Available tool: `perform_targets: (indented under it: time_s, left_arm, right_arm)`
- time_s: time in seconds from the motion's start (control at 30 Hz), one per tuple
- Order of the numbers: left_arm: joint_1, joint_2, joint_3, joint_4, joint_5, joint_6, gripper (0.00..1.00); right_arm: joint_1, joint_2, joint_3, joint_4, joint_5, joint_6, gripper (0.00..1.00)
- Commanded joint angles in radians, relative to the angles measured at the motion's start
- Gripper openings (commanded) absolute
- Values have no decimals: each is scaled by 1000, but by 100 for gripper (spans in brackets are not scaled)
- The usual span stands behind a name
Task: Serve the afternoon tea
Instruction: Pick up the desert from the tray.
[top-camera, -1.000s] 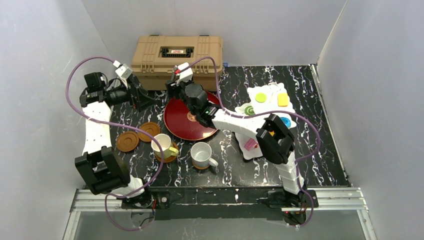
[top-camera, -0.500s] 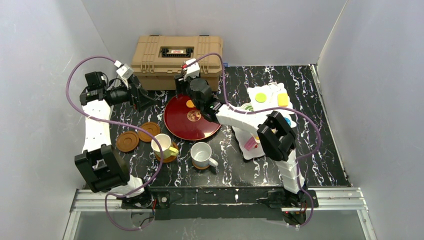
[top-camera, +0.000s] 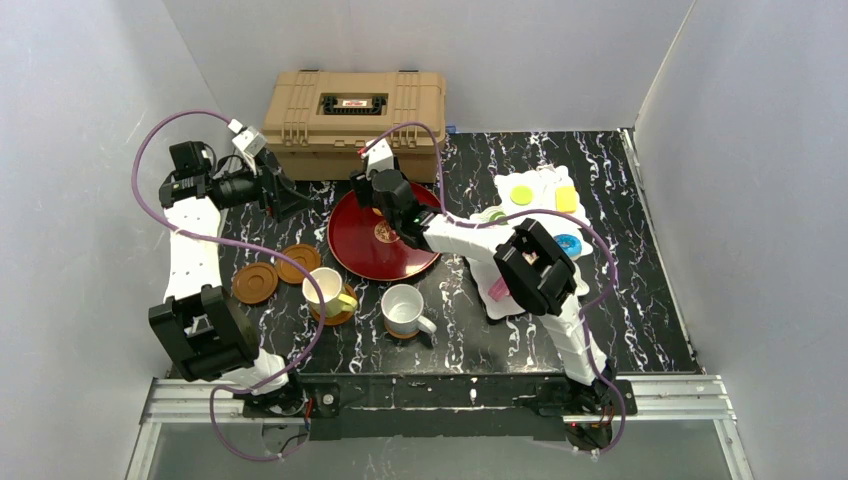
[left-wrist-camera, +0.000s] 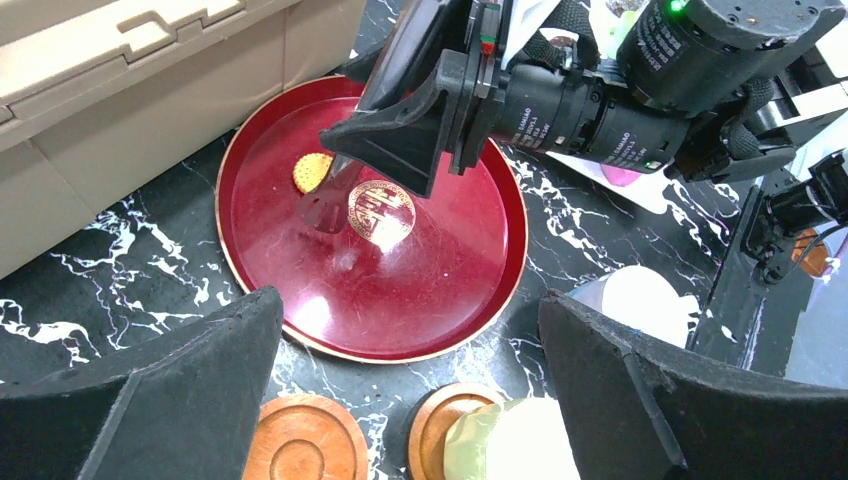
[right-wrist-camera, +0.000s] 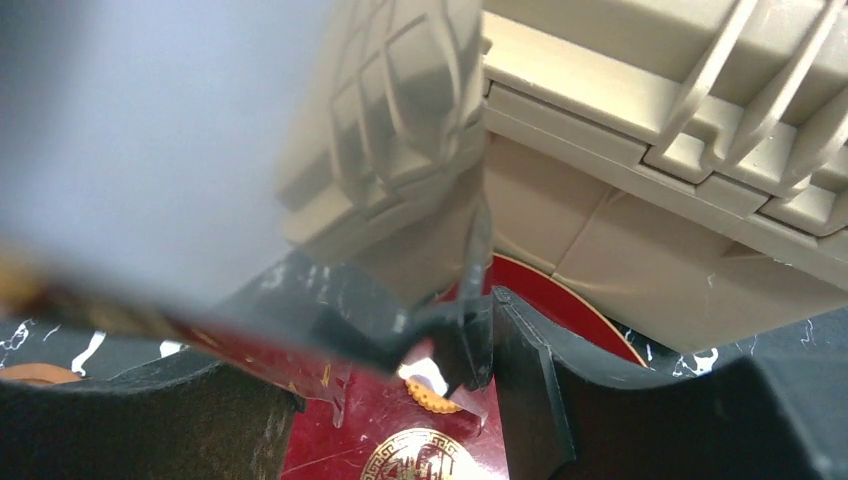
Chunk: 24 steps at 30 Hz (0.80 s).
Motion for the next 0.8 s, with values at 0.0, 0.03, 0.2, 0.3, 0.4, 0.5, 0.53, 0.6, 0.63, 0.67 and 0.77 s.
perform_targets:
  time_s: [0.0,0.03,0.2,0.3,0.4,0.5,0.53,0.6,0.63,0.67,0.77]
  left_arm:
    - [10,-1,19,-20,13,16,98]
    - [10,0,20,-20,13,16,98]
    - [14,4,22,-20,17,18,98]
    - [15,6,23,-21,19,18,98]
    - [16,6,21,-20,19,21,98]
    - [15,4,23,-20,22,19,98]
    - [17,4,23,-21,23,19,98]
    - [18,2,22,-20,22,22,98]
    - [17,3,21,-20,23,21,98]
    - [18,2,20,-21,24,22,98]
    - [18,5,19,-20,22,24,98]
  right_arm:
    - [-18,-8,45,52,25,15,69]
    - [-20,-7,46,51,26,17,69]
    - [-36,1,47,46,18,37,69]
    - [-43,7,51,39,6,53,69]
    - [-50,19,65,24,-4,62,69]
    - [-55,31,78,15,-10,70,69]
    - [-57,35,83,9,-11,73,69]
    - [-63,43,89,4,-16,83,69]
    - [-66,48,92,3,-19,89,69]
    - [-69,51,97,1,-24,94,68]
    - [-74,67,118,-15,-38,105,66]
